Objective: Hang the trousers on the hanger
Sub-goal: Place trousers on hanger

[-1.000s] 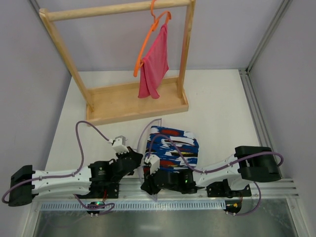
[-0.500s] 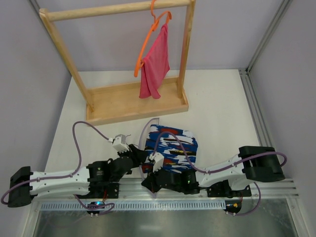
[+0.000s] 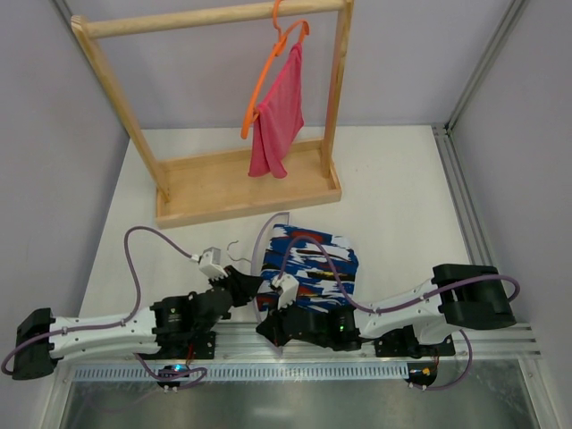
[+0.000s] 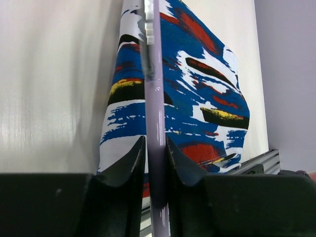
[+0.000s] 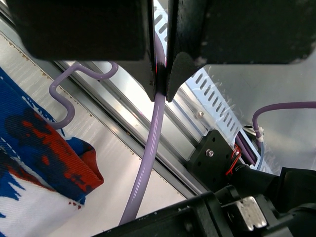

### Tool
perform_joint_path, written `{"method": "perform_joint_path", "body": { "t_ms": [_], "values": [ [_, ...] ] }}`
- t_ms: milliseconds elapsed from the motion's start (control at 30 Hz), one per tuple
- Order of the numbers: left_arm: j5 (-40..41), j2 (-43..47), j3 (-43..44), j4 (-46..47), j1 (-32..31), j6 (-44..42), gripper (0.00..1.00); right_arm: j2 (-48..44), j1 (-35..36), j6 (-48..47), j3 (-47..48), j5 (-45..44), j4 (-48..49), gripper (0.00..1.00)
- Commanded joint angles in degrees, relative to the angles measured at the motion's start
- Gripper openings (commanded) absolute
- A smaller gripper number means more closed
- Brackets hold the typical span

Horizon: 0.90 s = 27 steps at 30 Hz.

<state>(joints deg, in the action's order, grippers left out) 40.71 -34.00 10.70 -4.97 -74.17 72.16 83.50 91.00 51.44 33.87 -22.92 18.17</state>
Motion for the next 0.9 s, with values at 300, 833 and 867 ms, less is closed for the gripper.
{"method": "perform_joint_path", "body": {
  "t_ms": [300,833,867],
  "values": [
    [5.7,1.57,4.15,-4.6,-0.01,-2.28,0.0,-7.88,-0.82,1.28,6.03,-5.37,-11.21,0.4],
    [7.98,-1.68,22.24,-9.62,-0.01,-16.87,0.0,-29.37,-12.69,12.9,-14.27,-10.05,-24.28,0.37],
    [7.9,-2.03,23.74,-9.79,-0.01,-17.57,0.0,-25.97,-12.6,12.03,-13.66,-8.56,-23.11,0.37]
  ]
}}
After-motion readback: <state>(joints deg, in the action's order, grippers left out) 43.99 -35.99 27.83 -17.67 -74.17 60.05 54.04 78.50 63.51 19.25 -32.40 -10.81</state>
